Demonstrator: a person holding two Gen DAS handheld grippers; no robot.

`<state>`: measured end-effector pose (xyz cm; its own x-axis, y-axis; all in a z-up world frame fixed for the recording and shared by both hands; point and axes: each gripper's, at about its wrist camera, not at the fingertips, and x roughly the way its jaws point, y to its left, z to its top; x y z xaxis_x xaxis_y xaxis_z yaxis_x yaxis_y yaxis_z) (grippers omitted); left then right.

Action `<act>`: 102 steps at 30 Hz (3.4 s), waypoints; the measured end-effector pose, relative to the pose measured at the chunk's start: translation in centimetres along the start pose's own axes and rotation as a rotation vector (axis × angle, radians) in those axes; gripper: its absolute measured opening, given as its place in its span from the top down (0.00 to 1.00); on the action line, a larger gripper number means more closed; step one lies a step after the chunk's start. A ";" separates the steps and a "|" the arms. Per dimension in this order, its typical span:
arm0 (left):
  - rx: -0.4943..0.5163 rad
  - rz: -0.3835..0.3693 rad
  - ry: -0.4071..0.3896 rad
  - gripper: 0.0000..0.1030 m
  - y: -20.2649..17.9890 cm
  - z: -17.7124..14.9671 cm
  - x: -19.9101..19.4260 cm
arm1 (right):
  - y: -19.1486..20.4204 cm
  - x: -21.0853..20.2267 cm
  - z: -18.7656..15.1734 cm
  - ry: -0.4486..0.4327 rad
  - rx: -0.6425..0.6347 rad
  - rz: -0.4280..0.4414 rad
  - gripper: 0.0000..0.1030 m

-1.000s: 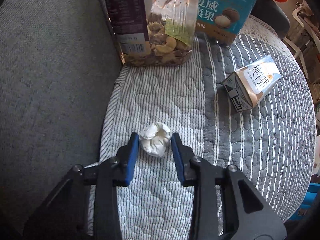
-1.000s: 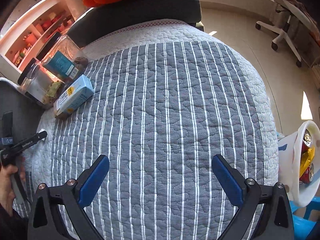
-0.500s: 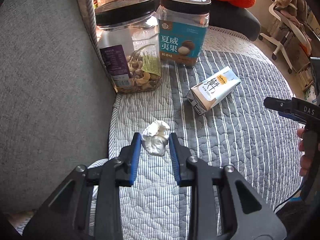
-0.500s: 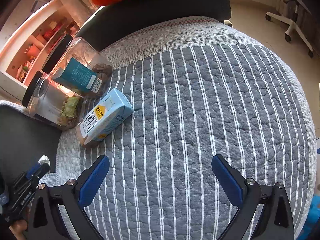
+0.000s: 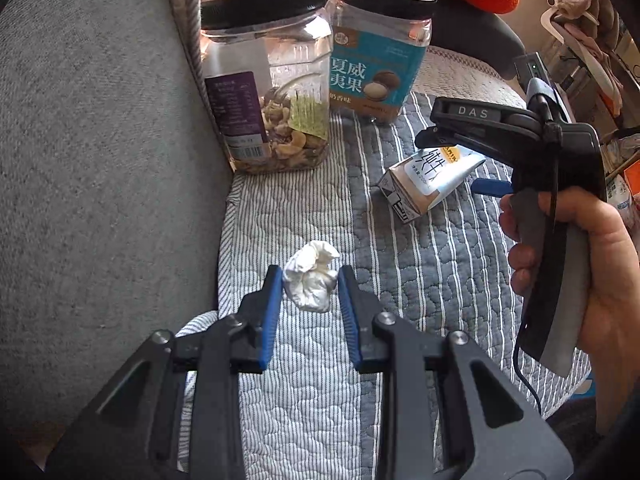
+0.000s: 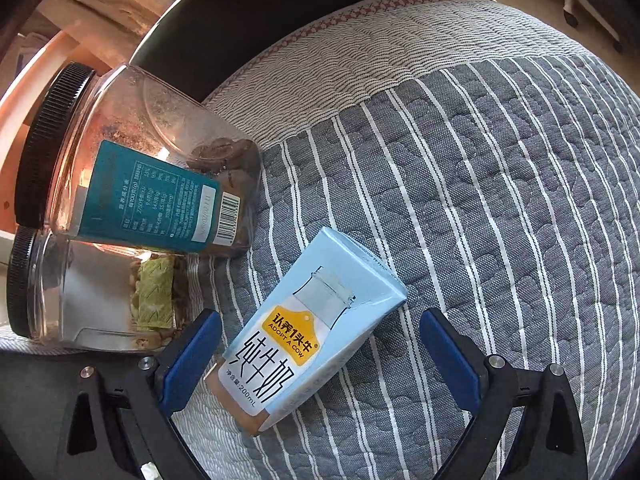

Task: Collect trash
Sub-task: 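Grasp the crumpled white tissue with the left gripper while the right grasps the milk carton, then lift the milk carton with the right gripper and carry it toward the white bin, then lower the milk carton into the white bin and open the right gripper while the left drops the tissue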

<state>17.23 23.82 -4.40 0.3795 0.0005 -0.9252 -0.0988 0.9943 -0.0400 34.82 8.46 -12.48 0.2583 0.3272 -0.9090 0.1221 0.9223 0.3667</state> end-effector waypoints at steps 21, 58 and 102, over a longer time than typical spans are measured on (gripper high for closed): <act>0.064 -0.110 -0.094 0.71 -6.8 0.5 -2.9 | -8.6 -9.9 -3.3 -0.036 -0.152 0.002 0.37; 0.550 -0.417 -0.153 0.70 -43.4 -2.6 -4.1 | -44.5 -35.6 -8.5 -0.402 0.154 -0.190 0.43; 0.557 -0.322 -0.130 0.01 -41.2 -4.1 -1.4 | -49.7 -32.5 -4.3 -0.422 0.283 -0.230 0.17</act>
<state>17.03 -17.52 -2.99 0.4220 -0.3285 -0.8450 0.5162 0.8533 -0.0739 16.25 -47.10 -2.01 0.5494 -0.0401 -0.8346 0.4578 0.8500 0.2605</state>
